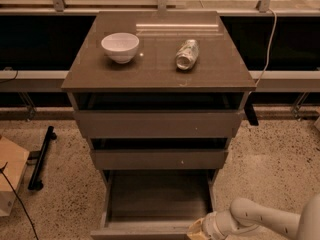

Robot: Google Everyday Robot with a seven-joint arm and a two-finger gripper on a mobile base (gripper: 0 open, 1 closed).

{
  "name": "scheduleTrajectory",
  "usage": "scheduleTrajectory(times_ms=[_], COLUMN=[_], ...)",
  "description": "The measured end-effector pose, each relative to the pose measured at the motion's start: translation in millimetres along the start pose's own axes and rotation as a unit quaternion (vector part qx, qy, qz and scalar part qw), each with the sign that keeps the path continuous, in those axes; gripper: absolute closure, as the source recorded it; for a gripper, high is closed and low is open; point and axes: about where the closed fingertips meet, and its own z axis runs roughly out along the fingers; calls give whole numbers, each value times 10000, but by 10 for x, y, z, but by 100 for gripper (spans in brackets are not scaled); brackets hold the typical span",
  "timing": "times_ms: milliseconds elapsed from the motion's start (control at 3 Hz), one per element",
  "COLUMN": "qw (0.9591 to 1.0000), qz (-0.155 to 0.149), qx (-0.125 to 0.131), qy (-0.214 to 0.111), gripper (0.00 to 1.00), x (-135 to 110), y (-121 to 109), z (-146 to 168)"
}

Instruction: Close bottom drawer

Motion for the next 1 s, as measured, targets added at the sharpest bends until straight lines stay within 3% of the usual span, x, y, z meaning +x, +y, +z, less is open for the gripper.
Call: scheduleTrajectory(times_ms=[667,1000], qw=[9990,9987], qz=[430,490], qx=[-90,-101], qy=[-1,4], gripper=[100,100], x=[354,397], y=[-132,-150], z=[305,346])
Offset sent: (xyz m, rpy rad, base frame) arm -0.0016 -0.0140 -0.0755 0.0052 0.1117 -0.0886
